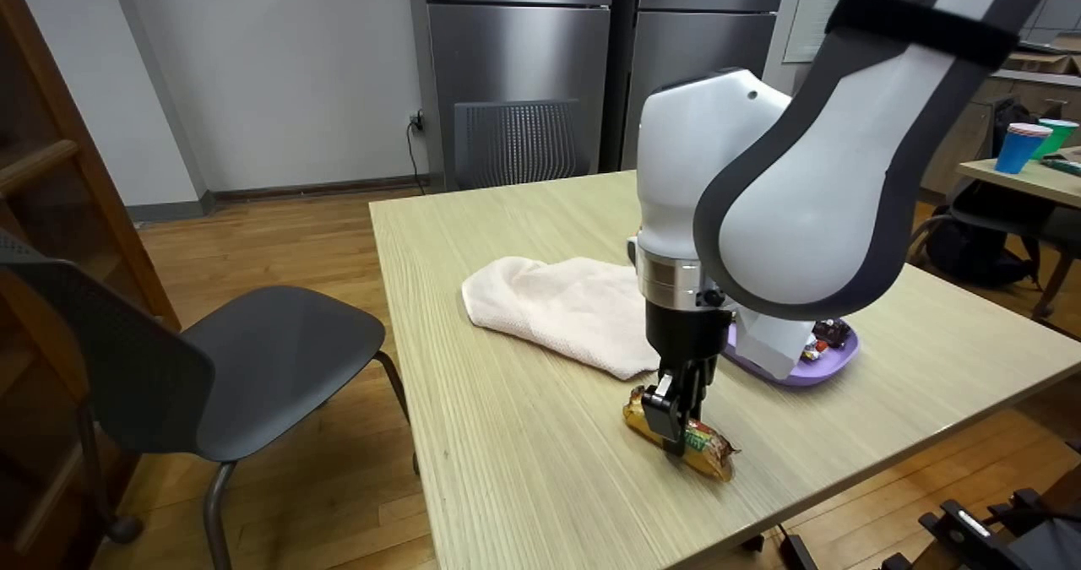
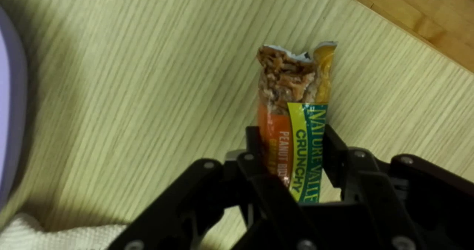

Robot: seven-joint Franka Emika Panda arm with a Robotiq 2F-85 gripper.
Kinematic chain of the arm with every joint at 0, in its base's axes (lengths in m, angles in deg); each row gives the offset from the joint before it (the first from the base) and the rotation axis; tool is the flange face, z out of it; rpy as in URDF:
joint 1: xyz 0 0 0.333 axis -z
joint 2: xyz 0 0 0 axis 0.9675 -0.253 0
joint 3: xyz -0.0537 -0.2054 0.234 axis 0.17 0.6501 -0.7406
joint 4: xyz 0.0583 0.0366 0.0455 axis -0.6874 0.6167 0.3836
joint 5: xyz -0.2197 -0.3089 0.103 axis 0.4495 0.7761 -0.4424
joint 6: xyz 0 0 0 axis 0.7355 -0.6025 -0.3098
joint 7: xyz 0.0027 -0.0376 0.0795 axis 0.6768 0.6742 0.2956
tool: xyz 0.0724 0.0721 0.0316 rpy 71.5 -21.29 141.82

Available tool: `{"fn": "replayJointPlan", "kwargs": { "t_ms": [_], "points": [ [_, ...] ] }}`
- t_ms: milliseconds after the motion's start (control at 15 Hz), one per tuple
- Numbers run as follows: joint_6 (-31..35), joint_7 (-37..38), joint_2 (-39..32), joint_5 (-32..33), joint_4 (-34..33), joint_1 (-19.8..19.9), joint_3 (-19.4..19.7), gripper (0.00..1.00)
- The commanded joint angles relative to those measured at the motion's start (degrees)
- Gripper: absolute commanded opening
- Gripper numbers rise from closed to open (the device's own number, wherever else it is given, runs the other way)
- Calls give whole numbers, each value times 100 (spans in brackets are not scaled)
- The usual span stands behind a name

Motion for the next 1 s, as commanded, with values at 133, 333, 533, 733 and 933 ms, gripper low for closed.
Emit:
{"fn": "replayJointPlan", "kwargs": {
  "t_ms": [133, 333, 533, 733, 933],
  "points": [
    [155, 270, 505, 54, 331, -124, 240, 17],
    [197, 281, 676, 102, 444, -75, 405, 17],
    [232, 243, 856, 158, 559, -1, 616, 17],
    [229, 222, 990, 239, 622, 71, 846, 17],
    [219, 161, 1068, 288, 626, 217, 1030, 17]
  ]
}}
